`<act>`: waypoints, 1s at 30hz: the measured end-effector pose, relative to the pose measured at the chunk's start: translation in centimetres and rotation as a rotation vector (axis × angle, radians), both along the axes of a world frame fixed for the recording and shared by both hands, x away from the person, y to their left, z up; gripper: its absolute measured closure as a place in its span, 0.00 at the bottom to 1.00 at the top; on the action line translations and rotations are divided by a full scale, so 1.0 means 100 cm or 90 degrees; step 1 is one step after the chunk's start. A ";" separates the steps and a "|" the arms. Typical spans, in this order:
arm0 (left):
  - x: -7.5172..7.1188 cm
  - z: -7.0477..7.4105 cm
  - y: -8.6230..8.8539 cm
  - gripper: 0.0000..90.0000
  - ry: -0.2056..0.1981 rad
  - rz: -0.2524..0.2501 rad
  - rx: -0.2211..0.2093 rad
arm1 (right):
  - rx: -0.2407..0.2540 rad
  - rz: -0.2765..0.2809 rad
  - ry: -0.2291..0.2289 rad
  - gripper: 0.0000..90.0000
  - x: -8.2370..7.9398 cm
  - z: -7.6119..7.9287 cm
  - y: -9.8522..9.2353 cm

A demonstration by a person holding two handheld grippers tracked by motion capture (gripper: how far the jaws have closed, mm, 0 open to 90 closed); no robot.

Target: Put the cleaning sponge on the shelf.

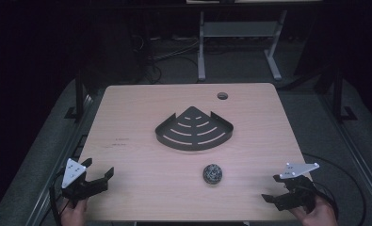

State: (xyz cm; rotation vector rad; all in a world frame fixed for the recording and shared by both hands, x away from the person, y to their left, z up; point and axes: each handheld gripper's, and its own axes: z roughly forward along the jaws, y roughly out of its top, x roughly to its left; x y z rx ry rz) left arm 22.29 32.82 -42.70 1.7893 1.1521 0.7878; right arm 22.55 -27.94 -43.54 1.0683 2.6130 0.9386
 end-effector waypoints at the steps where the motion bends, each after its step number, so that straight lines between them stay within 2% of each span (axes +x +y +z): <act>1: 0.000 0.000 0.000 0.15 -0.001 0.001 0.001 | -0.001 0.002 -0.002 0.19 0.000 0.001 0.001; 7: 0.001 0.000 0.002 0.15 0.001 0.003 -0.003 | -0.003 0.018 0.010 0.19 0.004 0.004 0.009; 21: 0.000 0.000 0.002 0.15 -0.001 0.005 -0.005 | -0.021 0.060 0.008 0.19 0.017 0.016 0.031; 30: 0.001 -0.001 0.003 0.15 0.002 0.006 -0.004 | -0.026 0.089 0.014 0.19 0.025 0.017 0.045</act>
